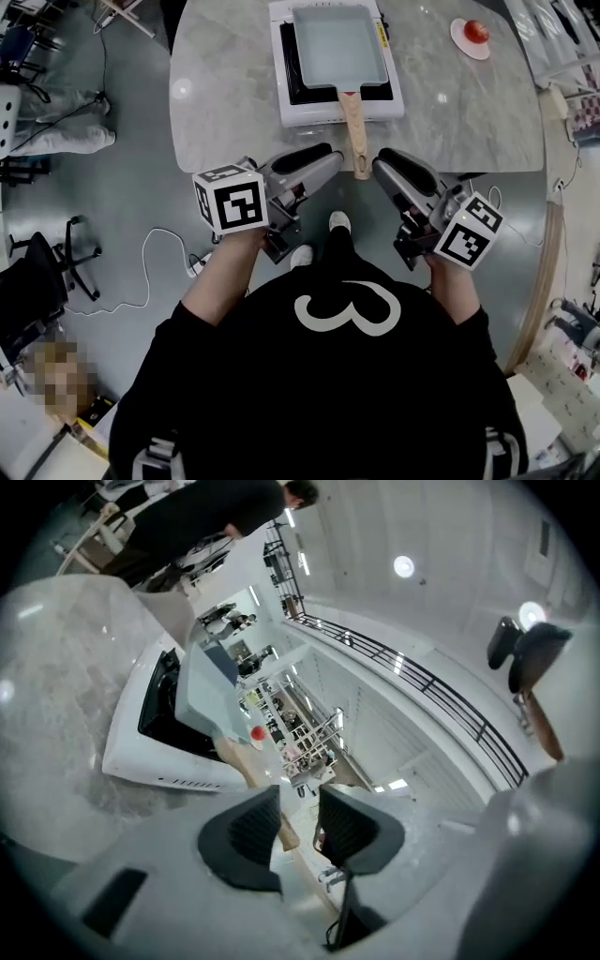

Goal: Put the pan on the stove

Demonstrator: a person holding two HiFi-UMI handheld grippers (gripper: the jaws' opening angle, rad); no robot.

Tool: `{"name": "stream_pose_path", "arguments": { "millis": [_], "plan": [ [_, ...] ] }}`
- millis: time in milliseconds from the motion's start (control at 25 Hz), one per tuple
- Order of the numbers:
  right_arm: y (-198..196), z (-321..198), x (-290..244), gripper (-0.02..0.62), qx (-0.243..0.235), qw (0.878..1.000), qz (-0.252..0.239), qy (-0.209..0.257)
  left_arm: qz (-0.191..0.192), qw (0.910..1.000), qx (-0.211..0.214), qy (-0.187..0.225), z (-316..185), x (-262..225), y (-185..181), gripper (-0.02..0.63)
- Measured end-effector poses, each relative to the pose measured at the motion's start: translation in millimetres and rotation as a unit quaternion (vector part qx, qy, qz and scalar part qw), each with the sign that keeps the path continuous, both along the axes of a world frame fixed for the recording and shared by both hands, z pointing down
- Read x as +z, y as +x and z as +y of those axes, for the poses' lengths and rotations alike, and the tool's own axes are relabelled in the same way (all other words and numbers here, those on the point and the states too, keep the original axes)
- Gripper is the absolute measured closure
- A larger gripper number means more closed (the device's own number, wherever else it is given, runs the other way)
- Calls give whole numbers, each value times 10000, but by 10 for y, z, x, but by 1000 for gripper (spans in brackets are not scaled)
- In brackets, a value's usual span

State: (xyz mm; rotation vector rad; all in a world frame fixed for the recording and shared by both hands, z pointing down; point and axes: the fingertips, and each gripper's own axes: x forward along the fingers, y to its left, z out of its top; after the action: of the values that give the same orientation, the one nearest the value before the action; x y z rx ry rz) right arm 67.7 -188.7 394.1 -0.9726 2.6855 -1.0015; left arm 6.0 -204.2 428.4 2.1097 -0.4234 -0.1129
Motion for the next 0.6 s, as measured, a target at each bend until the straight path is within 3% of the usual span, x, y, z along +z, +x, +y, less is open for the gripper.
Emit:
{"name": "stream_pose_path", "arguments": {
  "millis": [40, 240, 480, 600],
  "plan": [
    [-45, 65, -82, 503, -44, 9999, 17, 147, -28, 9998, 49, 210, 79, -98, -25, 492],
    [-308, 380, -468, 525, -264, 9974, 85, 663, -335, 9898, 231, 1362, 445, -633, -210, 544],
    [-559, 754, -752, 540, -322, 9939, 131, 1047, -265, 9835, 384, 1746, 821, -1044, -394, 578],
    [-664, 969, -839, 551, -312, 9928, 153, 1146, -425, 9764, 369, 2085, 1023, -1155, -476, 586]
  ]
}}
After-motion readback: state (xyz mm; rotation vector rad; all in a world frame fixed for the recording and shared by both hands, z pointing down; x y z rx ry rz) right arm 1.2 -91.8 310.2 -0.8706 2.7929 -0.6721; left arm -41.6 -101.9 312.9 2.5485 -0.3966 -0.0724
